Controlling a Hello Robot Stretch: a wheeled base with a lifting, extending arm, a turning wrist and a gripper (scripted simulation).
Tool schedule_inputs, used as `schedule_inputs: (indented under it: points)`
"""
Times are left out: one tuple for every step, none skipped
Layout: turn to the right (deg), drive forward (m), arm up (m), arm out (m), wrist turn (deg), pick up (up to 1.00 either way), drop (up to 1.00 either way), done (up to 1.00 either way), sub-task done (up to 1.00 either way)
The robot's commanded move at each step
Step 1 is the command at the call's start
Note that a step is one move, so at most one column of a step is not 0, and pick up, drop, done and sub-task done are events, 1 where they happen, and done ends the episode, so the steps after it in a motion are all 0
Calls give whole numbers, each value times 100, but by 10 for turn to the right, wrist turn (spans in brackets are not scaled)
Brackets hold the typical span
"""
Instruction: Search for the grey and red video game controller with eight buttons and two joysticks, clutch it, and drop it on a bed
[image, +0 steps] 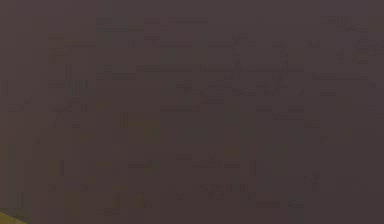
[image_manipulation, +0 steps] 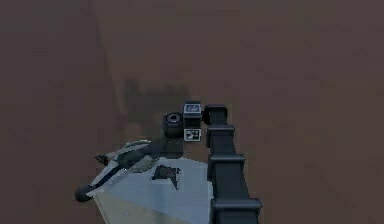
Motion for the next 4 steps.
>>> schedule_inputs:
  points:
    - [0,0,0,0,450,0,0,0,0]
    - [0,0,0,0,360,0,0,0,0]
    - [0,0,-30,0,0,0,0,0,0]
    - [0,0,0,0,0,100,0,0,0]
